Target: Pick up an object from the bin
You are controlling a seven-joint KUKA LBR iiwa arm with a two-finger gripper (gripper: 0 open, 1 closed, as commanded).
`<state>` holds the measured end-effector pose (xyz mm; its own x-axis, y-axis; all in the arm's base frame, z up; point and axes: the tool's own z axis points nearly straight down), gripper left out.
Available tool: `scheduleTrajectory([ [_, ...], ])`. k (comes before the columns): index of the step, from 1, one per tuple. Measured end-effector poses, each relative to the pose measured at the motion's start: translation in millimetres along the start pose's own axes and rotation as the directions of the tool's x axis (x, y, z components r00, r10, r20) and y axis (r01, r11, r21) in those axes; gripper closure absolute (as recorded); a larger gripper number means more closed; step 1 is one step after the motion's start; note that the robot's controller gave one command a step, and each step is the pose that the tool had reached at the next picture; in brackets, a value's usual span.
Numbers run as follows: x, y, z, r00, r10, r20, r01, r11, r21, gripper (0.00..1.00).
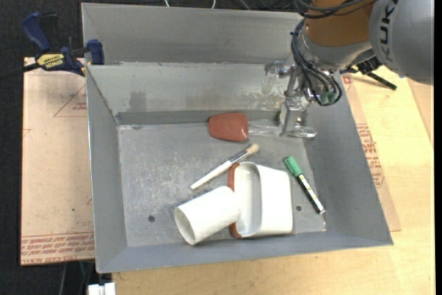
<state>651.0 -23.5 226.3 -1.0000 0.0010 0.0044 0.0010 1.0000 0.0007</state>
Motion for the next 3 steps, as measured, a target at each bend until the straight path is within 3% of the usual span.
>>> scheduleTrajectory([
  [1,-0.8,0.2,-5.4,1.000,-0.001,0.007,0.001,1.000,0.000,0.00],
  [2,13.8,93.1,80.9,0.996,-0.094,0.001,0.094,0.996,-0.002,0.00],
  [3,12.9,109.3,87.4,1.000,0.003,0.019,-0.003,1.000,0.001,0.00],
])
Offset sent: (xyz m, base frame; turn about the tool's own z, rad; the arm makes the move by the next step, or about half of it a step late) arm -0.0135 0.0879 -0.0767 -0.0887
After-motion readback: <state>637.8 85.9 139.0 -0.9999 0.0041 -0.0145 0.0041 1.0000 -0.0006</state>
